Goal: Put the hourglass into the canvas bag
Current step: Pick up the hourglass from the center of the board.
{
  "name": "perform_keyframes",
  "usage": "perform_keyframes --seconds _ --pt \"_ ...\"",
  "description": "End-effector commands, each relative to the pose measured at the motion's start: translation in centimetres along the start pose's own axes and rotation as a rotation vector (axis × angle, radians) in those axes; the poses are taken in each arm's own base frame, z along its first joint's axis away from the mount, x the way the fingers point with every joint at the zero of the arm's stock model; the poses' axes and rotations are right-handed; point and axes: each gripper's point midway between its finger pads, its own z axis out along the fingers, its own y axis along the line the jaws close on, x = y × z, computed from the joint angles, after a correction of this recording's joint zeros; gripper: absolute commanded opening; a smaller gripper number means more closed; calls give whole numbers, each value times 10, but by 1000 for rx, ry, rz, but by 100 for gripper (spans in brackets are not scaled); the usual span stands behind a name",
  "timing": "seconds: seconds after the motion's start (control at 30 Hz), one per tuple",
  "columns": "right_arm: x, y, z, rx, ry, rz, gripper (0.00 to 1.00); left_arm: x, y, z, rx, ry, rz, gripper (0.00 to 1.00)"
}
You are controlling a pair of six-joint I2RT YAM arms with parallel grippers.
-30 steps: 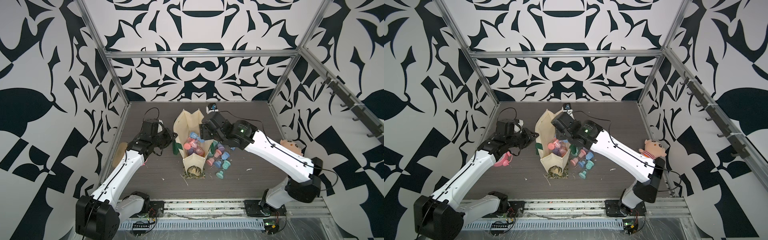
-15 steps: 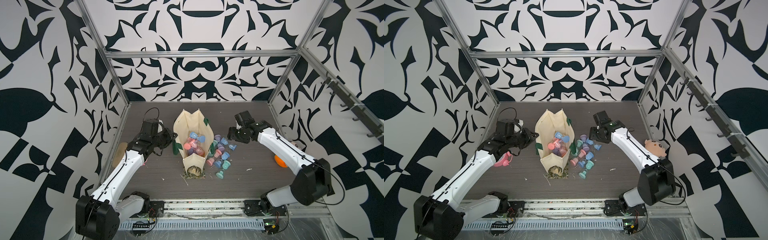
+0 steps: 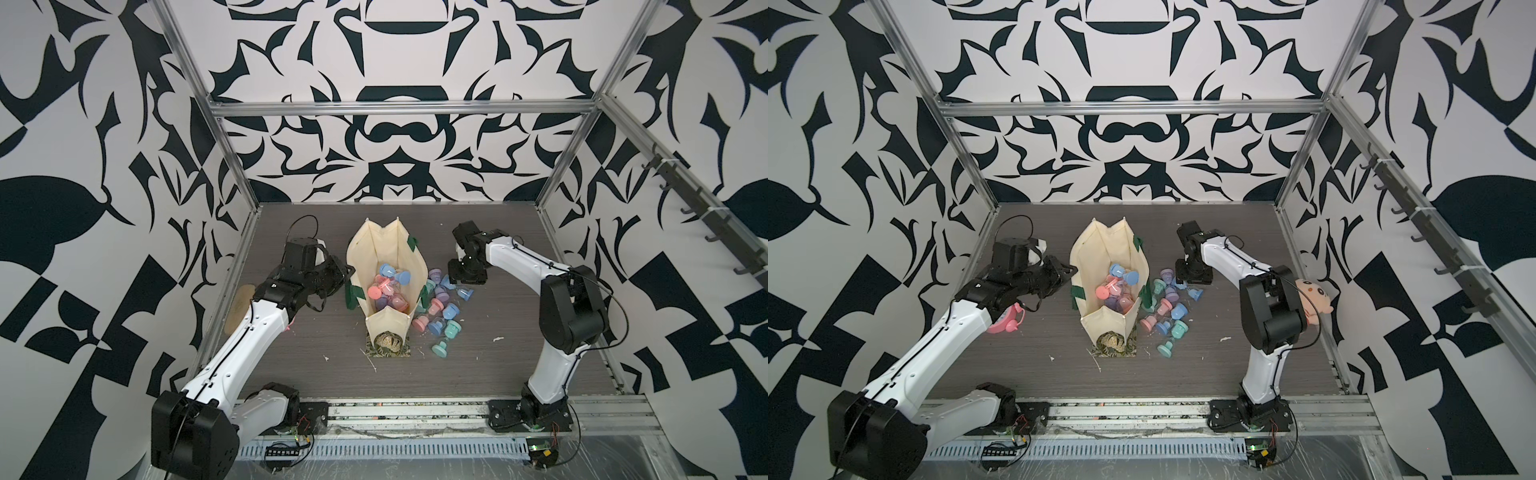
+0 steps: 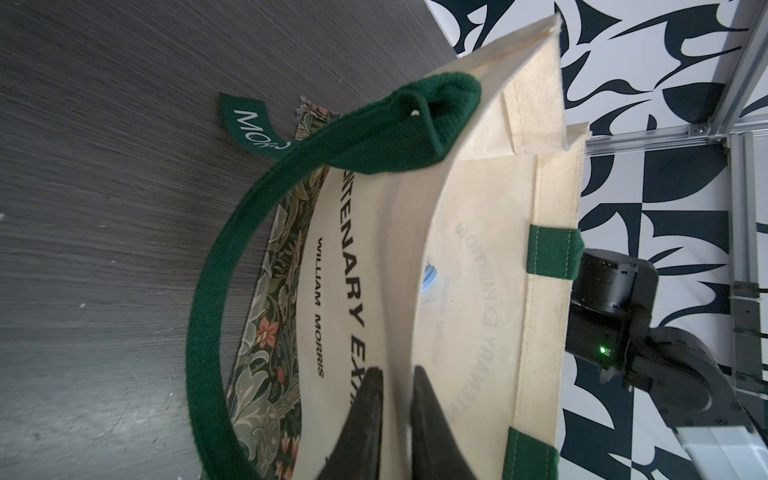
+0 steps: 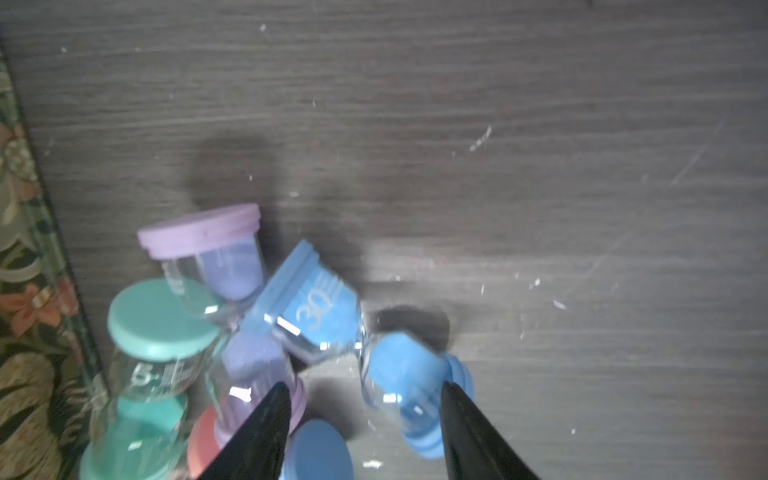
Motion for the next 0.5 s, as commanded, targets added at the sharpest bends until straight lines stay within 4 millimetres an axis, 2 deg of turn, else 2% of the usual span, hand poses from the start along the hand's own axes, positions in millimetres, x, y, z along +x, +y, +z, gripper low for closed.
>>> perform_keyframes --seconds 0.0,0.27,0.47 --pt "-6 -5 -2 42 0 -48 61 -2 -1 0 4 -1 3 17" --pt "10 -14 28 82 64 -38 52 -1 0 1 4 3 3 17" --pt "27 -23 36 109 85 11 38 -1 1 3 1 5 0 17"
